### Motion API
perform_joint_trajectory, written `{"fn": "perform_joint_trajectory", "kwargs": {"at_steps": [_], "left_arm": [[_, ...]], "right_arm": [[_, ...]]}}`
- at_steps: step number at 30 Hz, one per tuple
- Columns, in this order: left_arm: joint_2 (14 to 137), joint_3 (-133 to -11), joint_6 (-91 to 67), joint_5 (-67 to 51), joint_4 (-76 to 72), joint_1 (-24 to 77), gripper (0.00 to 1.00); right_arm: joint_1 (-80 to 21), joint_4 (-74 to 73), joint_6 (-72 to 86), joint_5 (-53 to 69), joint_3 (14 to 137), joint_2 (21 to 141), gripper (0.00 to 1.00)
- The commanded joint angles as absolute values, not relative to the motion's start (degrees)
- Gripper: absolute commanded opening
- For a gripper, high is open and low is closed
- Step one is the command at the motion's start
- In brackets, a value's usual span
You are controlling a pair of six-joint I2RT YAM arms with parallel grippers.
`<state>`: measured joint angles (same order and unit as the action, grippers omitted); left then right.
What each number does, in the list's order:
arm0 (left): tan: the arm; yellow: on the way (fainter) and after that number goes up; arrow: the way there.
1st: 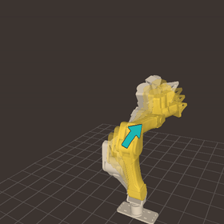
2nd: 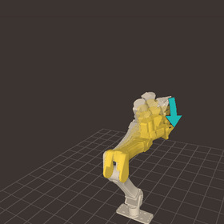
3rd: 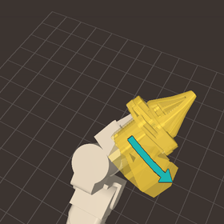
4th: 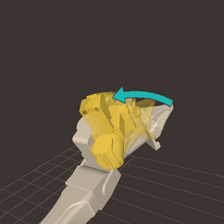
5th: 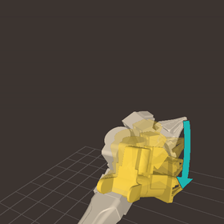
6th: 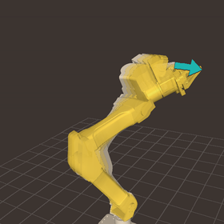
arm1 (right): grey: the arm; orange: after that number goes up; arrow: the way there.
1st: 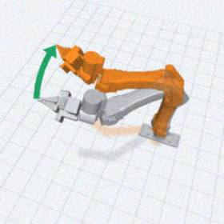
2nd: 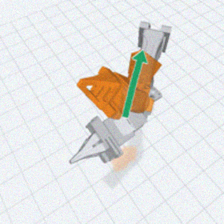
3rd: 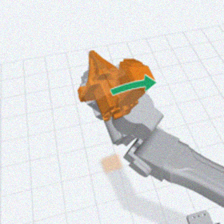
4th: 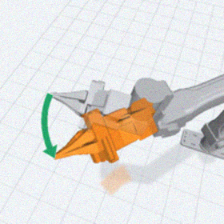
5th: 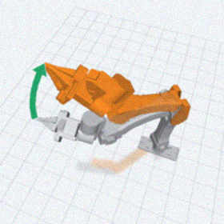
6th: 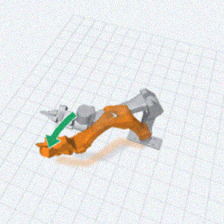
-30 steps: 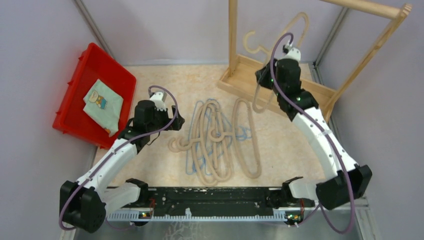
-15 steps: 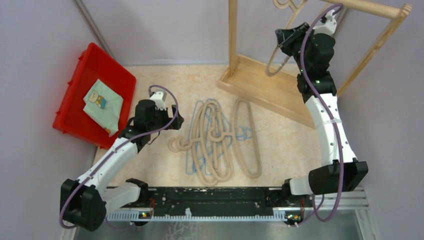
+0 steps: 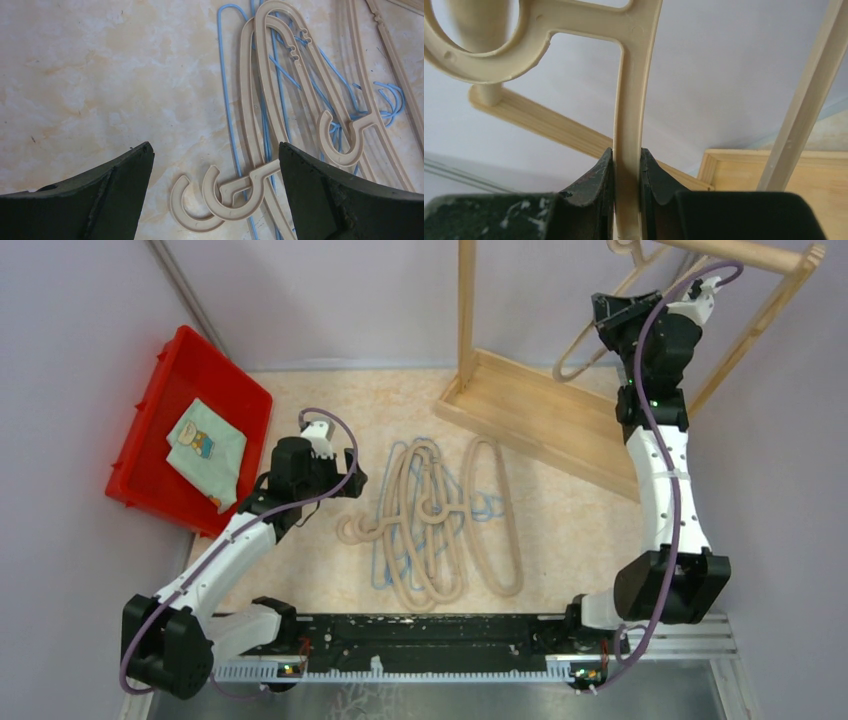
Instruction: Organize the hangers
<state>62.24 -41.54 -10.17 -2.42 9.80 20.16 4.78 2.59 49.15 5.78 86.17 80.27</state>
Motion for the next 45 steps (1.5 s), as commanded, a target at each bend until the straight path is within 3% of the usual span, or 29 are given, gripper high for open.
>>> {"fn": "perform_joint_trajectory", "kwargs": {"at_steps": [1, 11, 18, 21, 32, 45], "left_arm": [[62.3, -42.7, -9.1, -1.7, 8.8, 20.4, 1.0], [62.2, -41.9, -8.6, -1.6, 8.9, 20.4, 1.0], [62.0, -42.0, -8.8, -1.7, 8.9, 20.4, 1.0], [61.7, -41.8, -8.8, -1.9, 8.8, 20.4, 1.0], [62.2, -41.6, -9.2, -2.3, 7.8, 20.4, 1.0], [64.8, -42.1, -10.0, -4.9, 6.7, 20.4, 1.0]], "right_arm": [[7.7, 6.8, 51.8, 2.3, 83.1, 77.3, 0.0], [11.8, 3.0, 53.6, 1.4, 76.4, 72.7, 0.02], [11.8, -1.1, 52.4, 0.6, 74.1, 70.0, 0.43], [11.8, -2.8, 51.1, 0.6, 73.6, 68.3, 0.56], [11.8, -17.9, 41.7, 1.6, 74.4, 56.4, 0.68], [9.6, -39.2, 29.0, 0.7, 71.6, 43.6, 0.71]]}}
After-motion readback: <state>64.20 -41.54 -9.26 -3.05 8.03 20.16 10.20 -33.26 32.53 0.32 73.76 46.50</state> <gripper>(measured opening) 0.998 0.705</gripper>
